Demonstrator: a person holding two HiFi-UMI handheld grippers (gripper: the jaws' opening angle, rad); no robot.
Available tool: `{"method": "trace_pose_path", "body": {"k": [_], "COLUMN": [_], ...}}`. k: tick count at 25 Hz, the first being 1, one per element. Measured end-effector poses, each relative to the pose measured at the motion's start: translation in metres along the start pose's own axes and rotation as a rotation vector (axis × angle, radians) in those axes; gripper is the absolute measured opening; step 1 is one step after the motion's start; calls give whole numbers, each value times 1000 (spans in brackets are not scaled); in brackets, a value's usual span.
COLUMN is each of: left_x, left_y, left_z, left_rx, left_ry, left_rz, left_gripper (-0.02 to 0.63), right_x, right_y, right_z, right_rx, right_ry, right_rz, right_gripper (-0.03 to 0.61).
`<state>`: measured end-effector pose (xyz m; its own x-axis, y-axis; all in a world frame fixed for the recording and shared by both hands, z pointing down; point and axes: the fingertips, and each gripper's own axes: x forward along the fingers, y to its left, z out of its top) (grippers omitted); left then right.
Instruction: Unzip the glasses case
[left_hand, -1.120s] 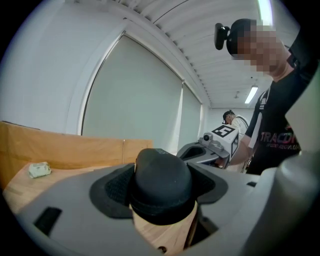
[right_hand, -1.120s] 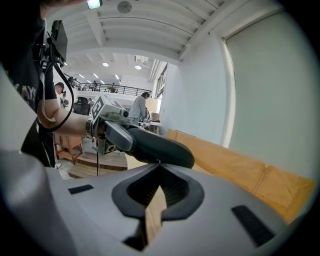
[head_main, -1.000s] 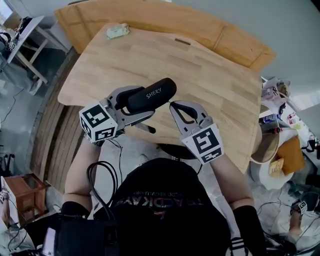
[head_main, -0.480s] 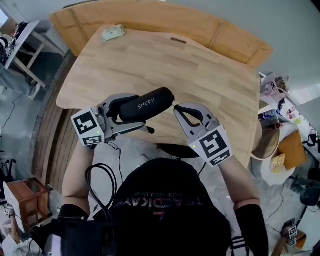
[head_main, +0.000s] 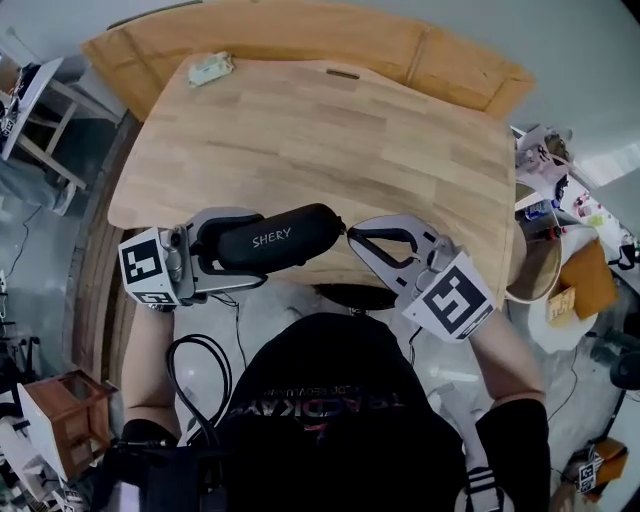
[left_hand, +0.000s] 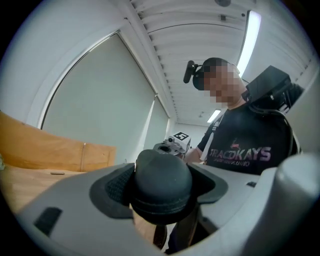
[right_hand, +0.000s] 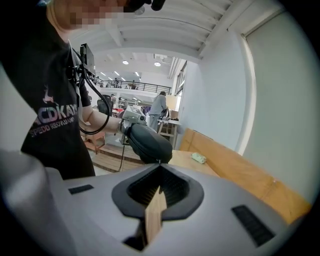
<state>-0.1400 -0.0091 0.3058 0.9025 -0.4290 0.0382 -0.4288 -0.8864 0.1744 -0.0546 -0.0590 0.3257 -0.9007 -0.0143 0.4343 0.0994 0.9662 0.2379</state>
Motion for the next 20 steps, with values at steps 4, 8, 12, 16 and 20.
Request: {"method": "trace_pose_path", "body": {"k": [4, 8, 12, 16, 20], "left_x": [-4, -7, -6, 0, 18], "left_y": [-12, -21, -31, -38, -42], "left_z": [6, 11, 13, 16, 15], "left_rx": [-4, -12, -11, -19, -23], "left_ry": [-13, -16, -9, 5, 26], "left_rz": [-57, -113, -168, -213, -256], "left_gripper": [334, 333, 333, 331, 330], "right_x": [-5, -8, -10, -12, -17], "right_y": [6, 9, 14, 15, 13], "right_z": [7, 11, 11, 11, 4], "right_rx": [11, 35, 34, 14, -1], "right_ry": [-2, -9, 0, 11, 23], "right_rz": [48, 110, 160, 192, 218], "right_gripper": [18, 18, 18, 18, 18]}}
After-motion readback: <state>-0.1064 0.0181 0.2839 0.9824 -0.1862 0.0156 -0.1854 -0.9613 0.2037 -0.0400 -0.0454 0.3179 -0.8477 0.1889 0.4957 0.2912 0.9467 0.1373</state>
